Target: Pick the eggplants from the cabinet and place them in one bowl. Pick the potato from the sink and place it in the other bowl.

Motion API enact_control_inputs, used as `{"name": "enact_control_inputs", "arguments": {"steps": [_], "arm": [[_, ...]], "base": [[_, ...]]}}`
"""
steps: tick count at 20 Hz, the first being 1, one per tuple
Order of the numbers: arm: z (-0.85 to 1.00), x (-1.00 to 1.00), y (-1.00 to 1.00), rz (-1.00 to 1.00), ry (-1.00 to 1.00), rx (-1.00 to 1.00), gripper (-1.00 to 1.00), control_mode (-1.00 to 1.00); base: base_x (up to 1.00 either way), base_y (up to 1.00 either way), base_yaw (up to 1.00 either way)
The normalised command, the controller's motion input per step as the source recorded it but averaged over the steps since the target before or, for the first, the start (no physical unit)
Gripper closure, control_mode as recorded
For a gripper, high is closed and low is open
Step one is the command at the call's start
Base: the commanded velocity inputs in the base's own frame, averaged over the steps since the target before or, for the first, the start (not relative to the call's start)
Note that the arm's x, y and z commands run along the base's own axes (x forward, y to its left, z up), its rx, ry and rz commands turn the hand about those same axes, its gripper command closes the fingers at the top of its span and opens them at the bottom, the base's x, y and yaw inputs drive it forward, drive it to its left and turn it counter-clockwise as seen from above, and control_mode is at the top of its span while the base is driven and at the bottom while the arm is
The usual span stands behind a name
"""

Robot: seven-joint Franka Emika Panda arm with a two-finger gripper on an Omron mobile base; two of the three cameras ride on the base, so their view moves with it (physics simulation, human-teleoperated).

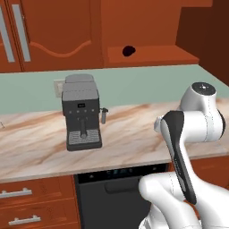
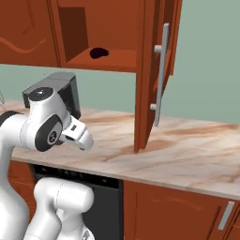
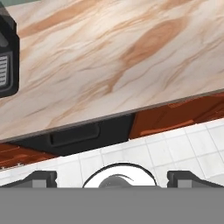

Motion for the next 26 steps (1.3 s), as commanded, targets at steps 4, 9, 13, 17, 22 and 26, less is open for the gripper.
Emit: {"name": "enact_control_inputs", "arguments": {"steps": [4,9,13,17,22,26], "arm": [[0.0,0.0,0.0,0.0,0.0,0.0,-1.0,1.0],[0.0,0.0,0.0,0.0,0.0,0.0,-1.0,1.0],[0.0,0.0,0.0,0.0,0.0,0.0,-1.0,1.0],[0.0,0.0,0.0,0.0,0.0,0.0,-1.0,1.0],[0.0,0.0,0.0,0.0,0.0,0.0,-1.0,1.0],[0.0,0.0,0.0,0.0,0.0,0.0,-1.0,1.0]], "base": [[0.37,0.05,0.0],[0.31,0.04,0.0],[0.32,0.04,0.0],[0.34,0.04,0.0],[0.34,0.04,0.0],[0.31,0.03,0.0]]}}
